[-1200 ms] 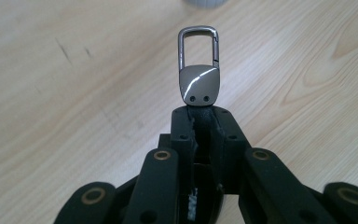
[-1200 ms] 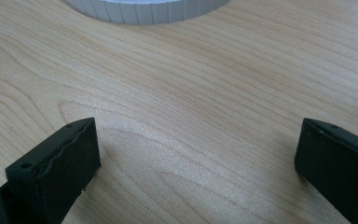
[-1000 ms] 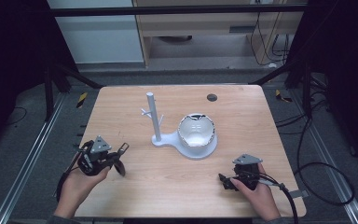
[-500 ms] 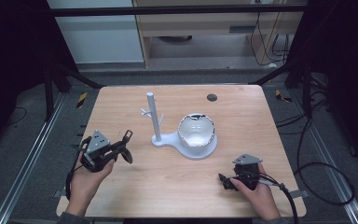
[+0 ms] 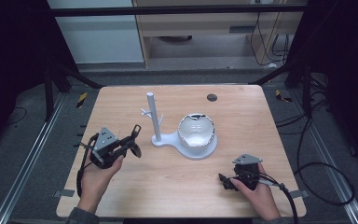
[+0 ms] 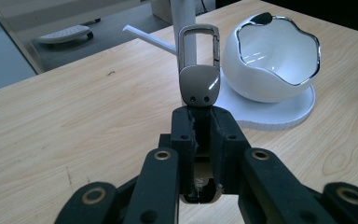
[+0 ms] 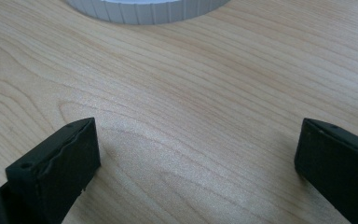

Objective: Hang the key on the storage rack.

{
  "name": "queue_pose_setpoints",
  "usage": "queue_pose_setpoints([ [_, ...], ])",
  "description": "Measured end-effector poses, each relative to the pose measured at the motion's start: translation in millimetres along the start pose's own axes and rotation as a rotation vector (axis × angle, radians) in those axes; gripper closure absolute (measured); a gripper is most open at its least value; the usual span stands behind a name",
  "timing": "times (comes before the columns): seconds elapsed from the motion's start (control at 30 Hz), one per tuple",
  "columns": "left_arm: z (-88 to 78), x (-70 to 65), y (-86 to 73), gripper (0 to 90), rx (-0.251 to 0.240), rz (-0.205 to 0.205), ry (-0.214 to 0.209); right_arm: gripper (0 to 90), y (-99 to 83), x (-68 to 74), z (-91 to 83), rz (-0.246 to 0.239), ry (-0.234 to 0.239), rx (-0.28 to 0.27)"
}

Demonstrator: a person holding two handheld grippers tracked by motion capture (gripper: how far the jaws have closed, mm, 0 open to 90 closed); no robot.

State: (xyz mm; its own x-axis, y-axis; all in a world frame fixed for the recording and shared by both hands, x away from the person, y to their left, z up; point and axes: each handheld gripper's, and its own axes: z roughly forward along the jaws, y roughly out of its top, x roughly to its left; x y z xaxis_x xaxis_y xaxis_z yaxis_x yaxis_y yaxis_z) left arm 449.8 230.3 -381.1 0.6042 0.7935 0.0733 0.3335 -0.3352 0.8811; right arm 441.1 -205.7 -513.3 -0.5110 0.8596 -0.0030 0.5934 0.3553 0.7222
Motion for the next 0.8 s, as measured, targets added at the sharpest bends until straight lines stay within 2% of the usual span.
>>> queue_pose_setpoints([
  [0.5, -1.4, -3.6, 9.7, 80.3, -0.041, -0.010, 0.003, 0.4, 0.0, 0.0, 0.0, 0.000, 0.000, 0.000],
  [0.8, -5.4, -2.3, 23.0, 80.3, -0.053, -0.006, 0.007, 0.4, 0.0, 0.0, 0.0, 0.000, 0.000, 0.000],
])
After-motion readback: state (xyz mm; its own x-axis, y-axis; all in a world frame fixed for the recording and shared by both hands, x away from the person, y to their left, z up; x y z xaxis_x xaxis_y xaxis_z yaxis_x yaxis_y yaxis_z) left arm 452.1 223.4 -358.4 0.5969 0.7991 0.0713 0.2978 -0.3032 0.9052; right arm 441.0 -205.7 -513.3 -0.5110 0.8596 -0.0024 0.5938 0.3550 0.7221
